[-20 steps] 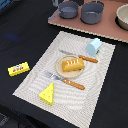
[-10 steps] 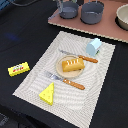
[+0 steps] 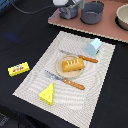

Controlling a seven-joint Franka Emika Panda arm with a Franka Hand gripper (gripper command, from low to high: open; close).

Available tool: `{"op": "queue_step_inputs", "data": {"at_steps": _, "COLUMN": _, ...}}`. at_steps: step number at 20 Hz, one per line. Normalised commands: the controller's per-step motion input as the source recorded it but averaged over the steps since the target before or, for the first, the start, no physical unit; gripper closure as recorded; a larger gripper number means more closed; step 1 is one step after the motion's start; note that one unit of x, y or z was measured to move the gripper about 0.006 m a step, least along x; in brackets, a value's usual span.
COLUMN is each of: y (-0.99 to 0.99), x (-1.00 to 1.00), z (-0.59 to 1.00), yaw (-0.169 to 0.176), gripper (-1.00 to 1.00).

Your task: Interact with the objects in diverse but meaningful ways.

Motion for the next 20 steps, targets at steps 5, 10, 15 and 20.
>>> {"op": "queue_step_inputs", "data": {"at_steps": 5, "y": -0.08, "x": 0.91, "z": 0.0, "yaw": -0.024, "gripper": -1.0}}
{"op": "queue_step_inputs", "data": {"at_steps": 10, "y": -0.05, "x": 0.88, "z": 0.0, "yaw": -0.049, "gripper": -1.0}}
{"op": "queue_step_inputs", "data": {"at_steps": 15, "y": 0.0, "x": 0.81, "z": 0.0, "yaw": -0.068, "gripper": -1.0}}
{"op": "queue_step_inputs", "data": {"at_steps": 20, "y": 0.0, "x": 0.55, "z": -0.05, "yaw": -0.055, "gripper": -1.0}}
